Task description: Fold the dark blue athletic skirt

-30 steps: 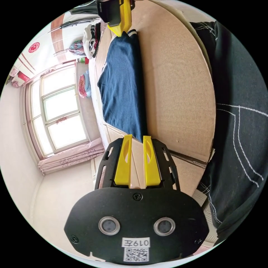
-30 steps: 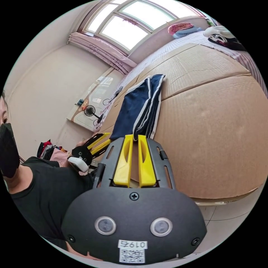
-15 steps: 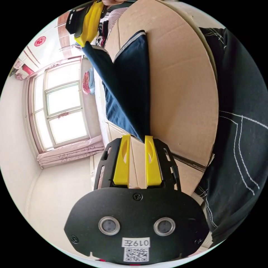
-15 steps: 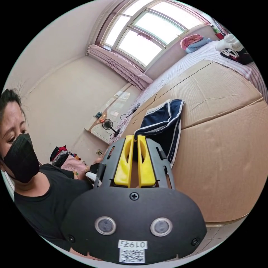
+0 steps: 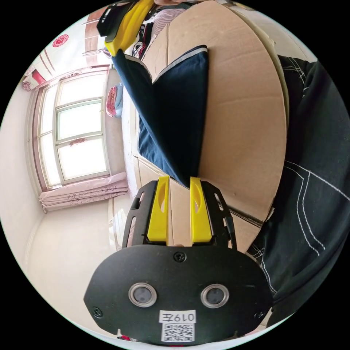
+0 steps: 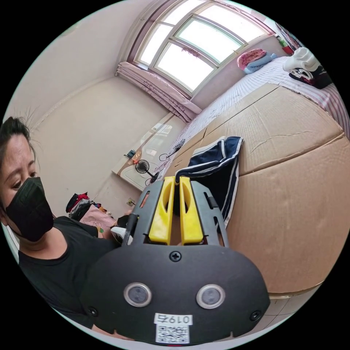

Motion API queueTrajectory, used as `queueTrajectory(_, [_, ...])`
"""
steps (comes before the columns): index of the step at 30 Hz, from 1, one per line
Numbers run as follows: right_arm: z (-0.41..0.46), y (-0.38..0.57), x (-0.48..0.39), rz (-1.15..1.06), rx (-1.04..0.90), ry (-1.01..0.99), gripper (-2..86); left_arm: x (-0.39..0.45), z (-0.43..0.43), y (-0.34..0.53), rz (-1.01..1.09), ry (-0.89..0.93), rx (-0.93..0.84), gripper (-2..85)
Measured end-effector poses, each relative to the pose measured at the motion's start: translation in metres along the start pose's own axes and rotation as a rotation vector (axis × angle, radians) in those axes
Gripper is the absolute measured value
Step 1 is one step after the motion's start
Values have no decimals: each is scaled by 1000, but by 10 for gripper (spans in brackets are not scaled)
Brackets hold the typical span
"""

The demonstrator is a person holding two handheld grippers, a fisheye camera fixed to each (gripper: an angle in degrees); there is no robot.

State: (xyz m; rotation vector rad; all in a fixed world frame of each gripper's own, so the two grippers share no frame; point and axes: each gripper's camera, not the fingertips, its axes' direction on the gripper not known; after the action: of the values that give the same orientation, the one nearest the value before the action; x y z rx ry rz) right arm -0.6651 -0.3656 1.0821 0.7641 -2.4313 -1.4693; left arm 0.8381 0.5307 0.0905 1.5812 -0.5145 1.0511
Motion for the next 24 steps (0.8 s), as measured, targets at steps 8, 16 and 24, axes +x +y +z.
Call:
queueTrajectory(8, [-18, 3, 13, 3, 2, 25, 5, 0, -10, -5, 100, -94, -17, 25])
queueTrajectory(16, [-9, 36, 72, 169, -95, 59, 5, 2, -14, -7, 227, -117, -35, 11])
queueTrajectory(24, [-6, 39, 87, 179, -125, 105, 6, -25, -18, 0, 188, -63, -24, 10])
